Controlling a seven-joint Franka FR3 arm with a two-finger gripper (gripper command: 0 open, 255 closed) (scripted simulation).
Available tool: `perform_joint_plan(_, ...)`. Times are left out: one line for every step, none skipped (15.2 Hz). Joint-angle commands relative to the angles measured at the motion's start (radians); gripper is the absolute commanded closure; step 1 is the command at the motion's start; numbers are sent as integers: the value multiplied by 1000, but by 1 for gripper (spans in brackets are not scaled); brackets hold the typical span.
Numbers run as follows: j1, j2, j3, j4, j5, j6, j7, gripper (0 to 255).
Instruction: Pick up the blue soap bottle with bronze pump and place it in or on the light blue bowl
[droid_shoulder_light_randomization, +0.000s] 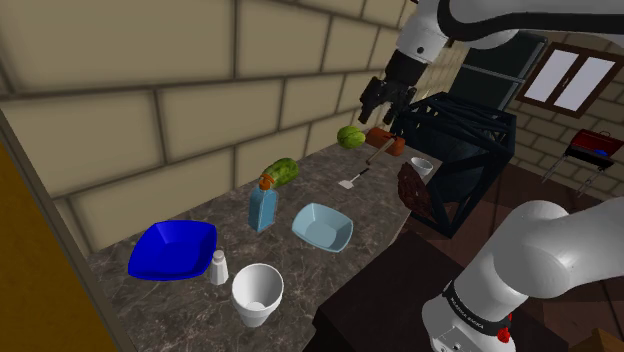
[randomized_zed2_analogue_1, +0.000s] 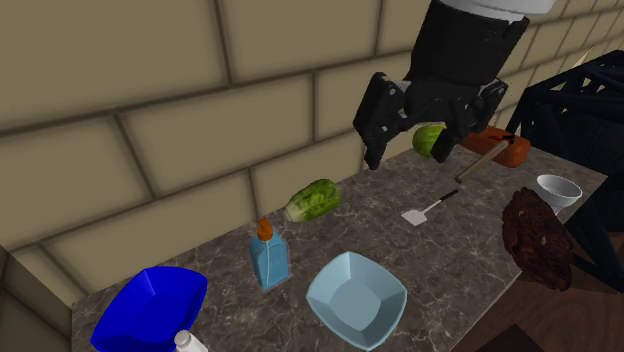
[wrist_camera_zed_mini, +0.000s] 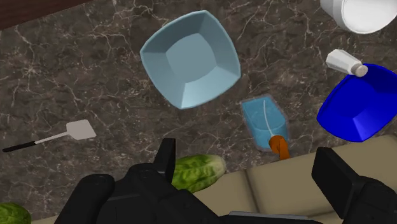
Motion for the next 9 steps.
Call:
perform_joint_plan(7,63,21,0,1,59,13,0)
perform_joint_plan(9,96,31,3,0,85,19,0)
perform_joint_plan(11,130,41,8,-1,110,25,0)
perform_joint_plan(13,164,50,14,-3,135,32,0)
perform_joint_plan(15,198,60,22,-6,159,38,0)
perform_joint_plan(17,234,69,30,-10,182,46,0)
perform_joint_plan(18,269,79,40,-14,204,54,0)
perform_joint_plan(19,306,88,51,-19,226,62,0)
perform_joint_plan(20,343,97,64,-26,247,70,0)
